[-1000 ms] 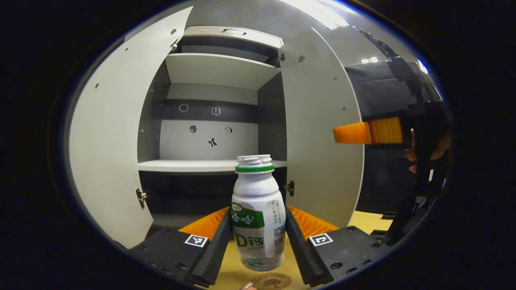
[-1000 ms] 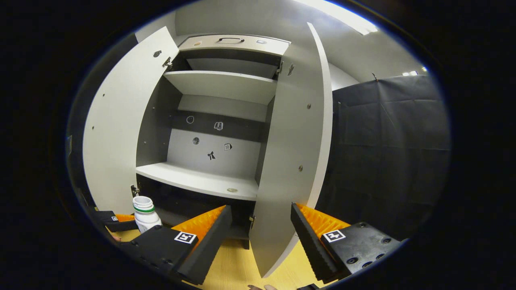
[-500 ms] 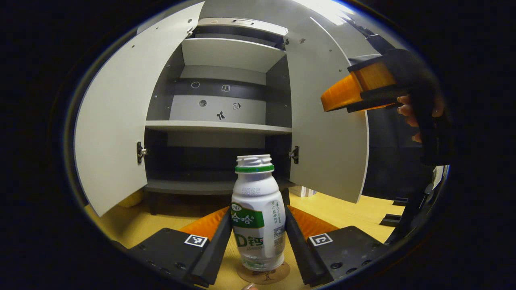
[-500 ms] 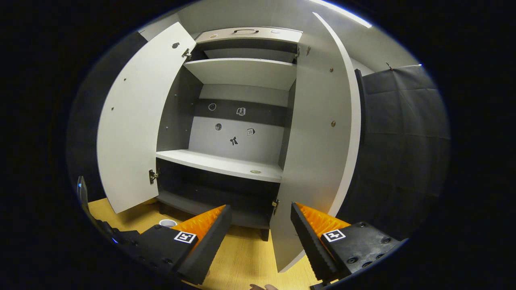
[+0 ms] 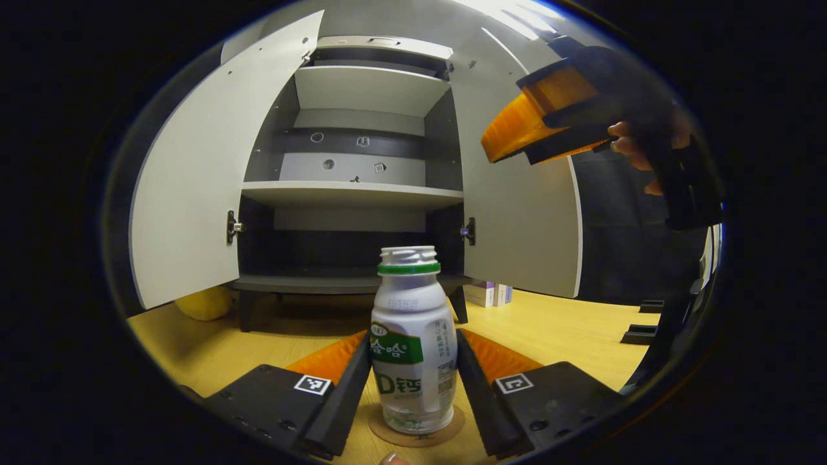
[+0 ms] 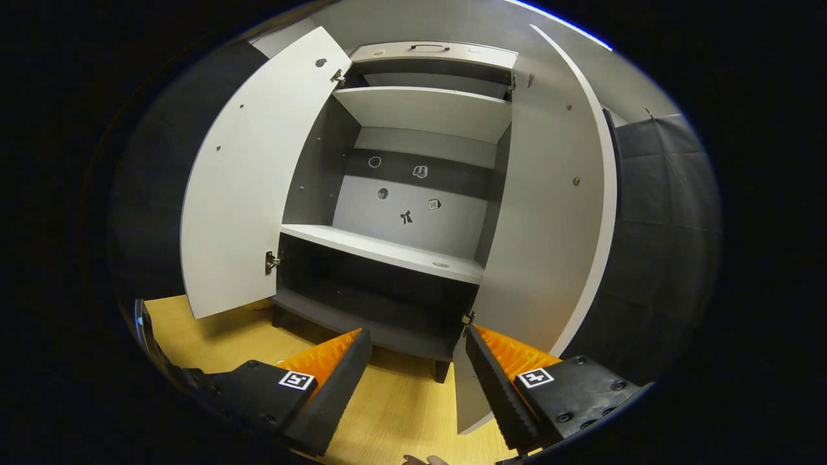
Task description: Grasp the bottle in the cabinet with the left hand and place it on the coaster, then close the right door with the right hand and the left door with the left hand.
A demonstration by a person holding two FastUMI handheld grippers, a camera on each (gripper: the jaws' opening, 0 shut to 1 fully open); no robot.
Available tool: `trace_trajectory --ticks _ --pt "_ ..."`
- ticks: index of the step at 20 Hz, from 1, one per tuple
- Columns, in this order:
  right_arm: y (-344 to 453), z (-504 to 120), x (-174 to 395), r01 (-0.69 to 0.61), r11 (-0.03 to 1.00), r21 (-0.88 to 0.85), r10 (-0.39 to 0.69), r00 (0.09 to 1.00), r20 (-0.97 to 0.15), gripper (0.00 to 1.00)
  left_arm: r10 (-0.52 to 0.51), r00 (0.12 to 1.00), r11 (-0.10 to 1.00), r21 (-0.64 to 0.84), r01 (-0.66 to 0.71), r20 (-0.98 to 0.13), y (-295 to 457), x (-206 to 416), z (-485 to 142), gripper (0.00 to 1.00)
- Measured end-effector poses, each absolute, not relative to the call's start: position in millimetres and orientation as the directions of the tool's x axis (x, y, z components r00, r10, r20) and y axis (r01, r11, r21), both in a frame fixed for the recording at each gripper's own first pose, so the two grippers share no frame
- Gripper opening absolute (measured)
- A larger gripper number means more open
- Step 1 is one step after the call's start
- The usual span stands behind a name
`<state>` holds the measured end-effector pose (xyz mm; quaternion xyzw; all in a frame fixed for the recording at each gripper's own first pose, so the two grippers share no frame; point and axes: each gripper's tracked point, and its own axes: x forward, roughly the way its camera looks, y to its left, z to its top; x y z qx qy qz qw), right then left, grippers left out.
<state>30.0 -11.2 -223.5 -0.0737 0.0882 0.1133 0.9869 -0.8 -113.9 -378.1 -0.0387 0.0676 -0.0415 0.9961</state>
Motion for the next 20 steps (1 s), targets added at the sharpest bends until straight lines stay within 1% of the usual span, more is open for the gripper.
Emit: trace_trajectory --ticks 2,3,5,9,12,15,16,18,20 --pt "-16 -219 30 -0.230 0.963 -0.141 0.203 0.962 -0.183 0.98 -0.087 0.986 0.993 -0.095 0.074 -0.139 -114 -2 -380 0.80" --pt "-16 -216 29 -0.230 0.963 -0.144 0.203 0.963 -0.178 0.98 -0.082 0.987 0.993 -0.096 0.069 -0.135 -112 -2 -376 0.86" --pt "-16 -207 27 -0.228 0.962 -0.152 0.203 0.965 -0.167 0.98 -0.075 0.991 0.994 -0.084 0.065 -0.113 -109 0 -362 0.93" --pt "-15 -172 23 -0.227 0.962 -0.154 0.203 0.967 -0.155 0.98 -0.097 0.992 0.995 -0.037 0.094 -0.079 -96 3 -304 0.93" --pt "-13 -135 20 -0.235 0.969 -0.080 0.222 0.965 -0.142 0.98 -0.116 0.992 0.992 -0.061 0.113 -0.057 -76 -1 -240 0.92" --pt "-27 -106 20 -0.174 0.985 -0.007 0.171 0.977 -0.129 0.98 -0.148 0.988 0.982 -0.121 0.142 -0.042 -55 -14 -177 0.93" --pt "-34 -97 20 -0.151 0.989 0.007 0.150 0.981 -0.124 0.98 -0.151 0.987 0.982 -0.123 0.143 -0.055 -47 -21 -164 0.93" --pt "-52 -82 19 -0.100 0.995 0.008 0.100 0.989 -0.111 0.98 -0.120 0.989 0.988 -0.113 0.109 -0.091 -20 -32 -144 0.93" --pt "-81 -71 15 -0.013 1.000 0.006 0.014 0.994 -0.107 0.98 -0.060 0.991 0.994 -0.096 0.049 -0.123 10 -43 -129 0.93"
